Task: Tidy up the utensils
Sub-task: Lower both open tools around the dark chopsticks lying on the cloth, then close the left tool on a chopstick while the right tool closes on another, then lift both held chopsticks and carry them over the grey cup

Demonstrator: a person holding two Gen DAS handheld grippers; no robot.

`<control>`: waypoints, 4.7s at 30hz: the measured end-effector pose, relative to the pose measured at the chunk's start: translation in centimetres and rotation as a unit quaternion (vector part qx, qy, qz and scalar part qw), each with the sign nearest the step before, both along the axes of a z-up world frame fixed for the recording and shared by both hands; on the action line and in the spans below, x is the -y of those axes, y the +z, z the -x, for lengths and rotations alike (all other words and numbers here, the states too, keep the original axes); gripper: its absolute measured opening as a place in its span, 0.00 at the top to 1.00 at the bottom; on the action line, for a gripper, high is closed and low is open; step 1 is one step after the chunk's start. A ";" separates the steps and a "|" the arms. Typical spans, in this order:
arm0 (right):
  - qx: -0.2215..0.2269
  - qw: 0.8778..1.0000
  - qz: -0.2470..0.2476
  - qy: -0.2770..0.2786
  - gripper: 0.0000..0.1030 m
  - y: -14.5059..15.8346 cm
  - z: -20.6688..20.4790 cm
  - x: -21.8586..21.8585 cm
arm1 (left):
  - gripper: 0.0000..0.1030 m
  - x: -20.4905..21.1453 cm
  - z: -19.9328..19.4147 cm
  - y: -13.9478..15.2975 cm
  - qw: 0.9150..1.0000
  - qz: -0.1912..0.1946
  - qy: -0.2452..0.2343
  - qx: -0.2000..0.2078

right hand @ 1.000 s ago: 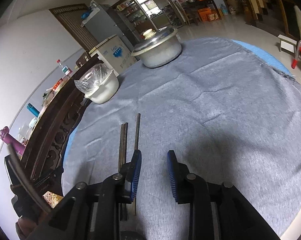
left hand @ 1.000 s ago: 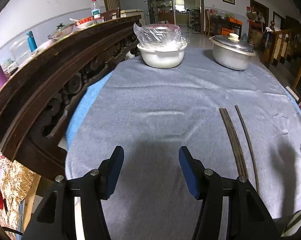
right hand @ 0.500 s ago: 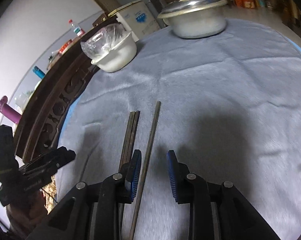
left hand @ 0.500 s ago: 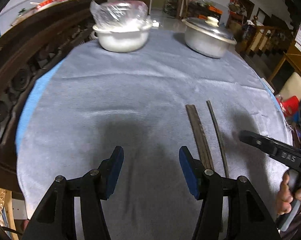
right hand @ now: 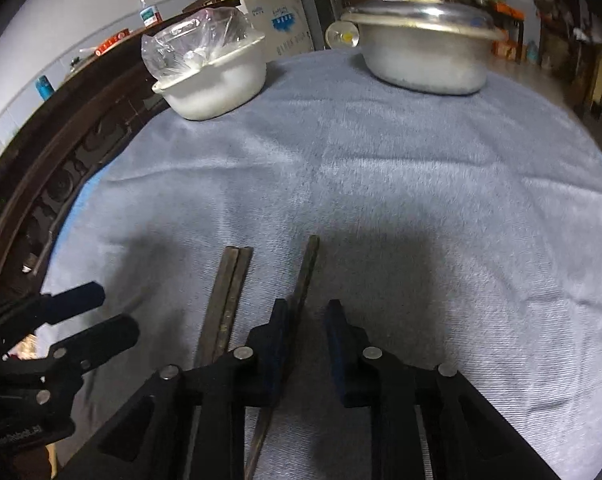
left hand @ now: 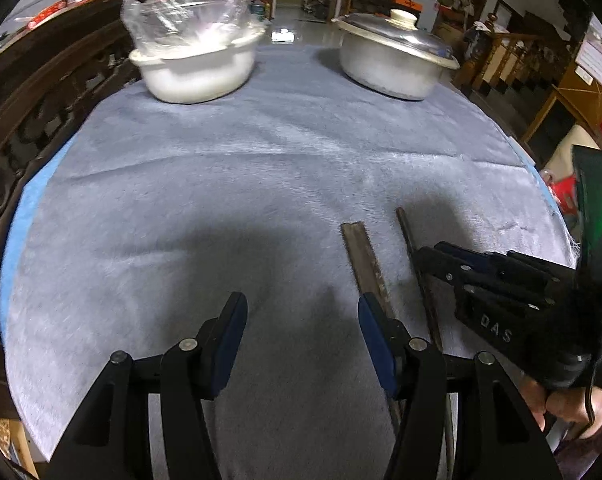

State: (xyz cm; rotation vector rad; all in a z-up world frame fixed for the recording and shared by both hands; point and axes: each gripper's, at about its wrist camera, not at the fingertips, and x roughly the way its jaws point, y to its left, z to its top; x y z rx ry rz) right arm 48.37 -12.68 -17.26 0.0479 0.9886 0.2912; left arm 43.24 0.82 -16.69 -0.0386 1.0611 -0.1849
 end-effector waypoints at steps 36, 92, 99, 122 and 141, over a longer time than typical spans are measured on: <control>-0.048 0.996 -0.075 -0.022 0.85 0.4 -0.1 3.5 | 0.26 -0.7 -4.0 -2.6 0.998 -0.026 0.003 -0.061; -0.087 0.996 -0.007 -0.036 0.94 2.5 2.9 4.6 | 0.95 -2.3 -2.4 1.3 0.998 0.028 0.041 -0.034; -0.010 0.995 -0.057 -0.081 0.94 6.8 6.5 8.7 | 0.95 -2.7 2.7 6.8 0.996 0.027 0.057 0.056; 0.263 0.953 -0.107 -0.106 0.94 17.3 24.9 8.7 | 0.95 -4.1 19.4 17.3 0.956 0.072 0.107 0.263; 0.297 0.934 -0.159 -0.117 0.94 17.8 28.1 10.6 | 0.95 -2.1 21.8 18.0 0.949 0.058 0.094 0.295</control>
